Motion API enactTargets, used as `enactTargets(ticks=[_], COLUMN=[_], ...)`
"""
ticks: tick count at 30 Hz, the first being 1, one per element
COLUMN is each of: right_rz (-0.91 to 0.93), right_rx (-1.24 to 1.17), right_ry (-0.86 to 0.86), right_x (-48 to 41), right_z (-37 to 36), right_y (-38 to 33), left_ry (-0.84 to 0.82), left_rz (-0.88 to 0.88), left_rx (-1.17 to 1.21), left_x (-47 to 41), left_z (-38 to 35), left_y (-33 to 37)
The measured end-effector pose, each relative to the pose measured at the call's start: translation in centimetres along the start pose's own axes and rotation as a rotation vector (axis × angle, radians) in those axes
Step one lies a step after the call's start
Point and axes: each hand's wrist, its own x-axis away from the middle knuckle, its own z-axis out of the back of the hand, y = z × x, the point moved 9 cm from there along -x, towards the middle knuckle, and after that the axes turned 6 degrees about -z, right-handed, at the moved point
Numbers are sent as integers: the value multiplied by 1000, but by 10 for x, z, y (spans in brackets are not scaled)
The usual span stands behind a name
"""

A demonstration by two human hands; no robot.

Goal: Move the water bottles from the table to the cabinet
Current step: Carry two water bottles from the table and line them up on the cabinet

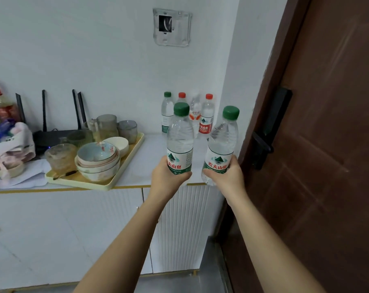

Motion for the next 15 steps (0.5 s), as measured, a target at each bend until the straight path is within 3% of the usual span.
enactTargets(ticks=[15], right_rz=[-168], right_rx=[113], right_ry=[55], right_x=[-166], right_z=[-64], right_y=[75], left_ry=[-132], left_rz=[113], left_rx=[74], left_x=[-170], left_z=[-104], left_y=[-103])
